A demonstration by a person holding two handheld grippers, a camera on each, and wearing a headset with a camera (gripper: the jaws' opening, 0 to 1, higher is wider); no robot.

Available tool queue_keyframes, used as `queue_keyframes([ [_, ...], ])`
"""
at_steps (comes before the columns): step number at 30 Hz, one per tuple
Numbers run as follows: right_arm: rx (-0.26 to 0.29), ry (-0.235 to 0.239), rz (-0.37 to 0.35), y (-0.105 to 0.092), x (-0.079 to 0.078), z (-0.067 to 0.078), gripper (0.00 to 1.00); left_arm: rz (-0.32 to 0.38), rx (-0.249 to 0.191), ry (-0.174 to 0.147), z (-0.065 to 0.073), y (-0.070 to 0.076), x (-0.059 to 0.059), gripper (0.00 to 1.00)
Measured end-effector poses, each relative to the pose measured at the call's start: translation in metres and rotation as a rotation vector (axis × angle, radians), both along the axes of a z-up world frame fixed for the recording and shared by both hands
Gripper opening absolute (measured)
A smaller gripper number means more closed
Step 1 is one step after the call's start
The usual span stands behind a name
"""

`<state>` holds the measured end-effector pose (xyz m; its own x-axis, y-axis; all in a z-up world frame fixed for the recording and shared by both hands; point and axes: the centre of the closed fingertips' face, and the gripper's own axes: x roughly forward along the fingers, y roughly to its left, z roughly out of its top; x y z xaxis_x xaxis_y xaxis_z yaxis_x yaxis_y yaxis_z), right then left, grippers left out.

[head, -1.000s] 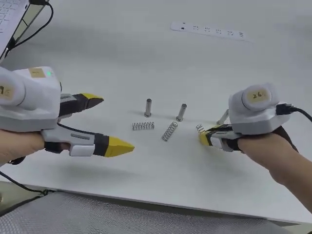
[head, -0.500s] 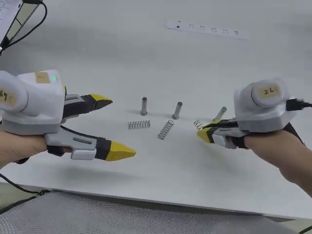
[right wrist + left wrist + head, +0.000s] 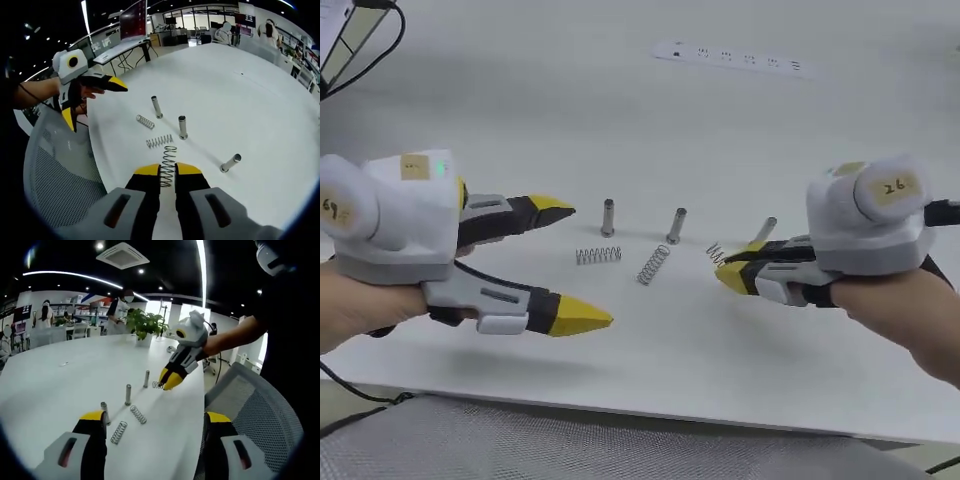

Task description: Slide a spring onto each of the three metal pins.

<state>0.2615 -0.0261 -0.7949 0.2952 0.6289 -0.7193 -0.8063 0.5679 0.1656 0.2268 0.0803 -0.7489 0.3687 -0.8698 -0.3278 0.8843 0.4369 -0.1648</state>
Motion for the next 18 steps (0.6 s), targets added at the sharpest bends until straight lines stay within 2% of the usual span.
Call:
queue_keyframes([
  [3,0.011,-0.008,0.028,0.004,-0.004,0.004,0.08,-0.008,-0.023,0.000,0.003,-0.006,-0.001,0.81],
  [7,0.019,-0.022,0.073,0.008,-0.007,0.008,0.08,-0.021,-0.026,-0.006,0.005,-0.012,-0.001,0.87],
  [10,0.009,-0.050,0.137,0.012,-0.012,0.013,0.08,-0.033,-0.024,-0.013,0.006,-0.016,-0.002,0.88],
  [14,-0.021,-0.102,0.218,0.016,-0.017,0.020,0.08,-0.058,-0.027,-0.025,0.009,-0.024,-0.004,0.84],
  [18,-0.035,-0.124,0.273,0.022,-0.022,0.024,0.08,-0.076,-0.027,-0.032,0.009,-0.031,-0.004,0.72],
])
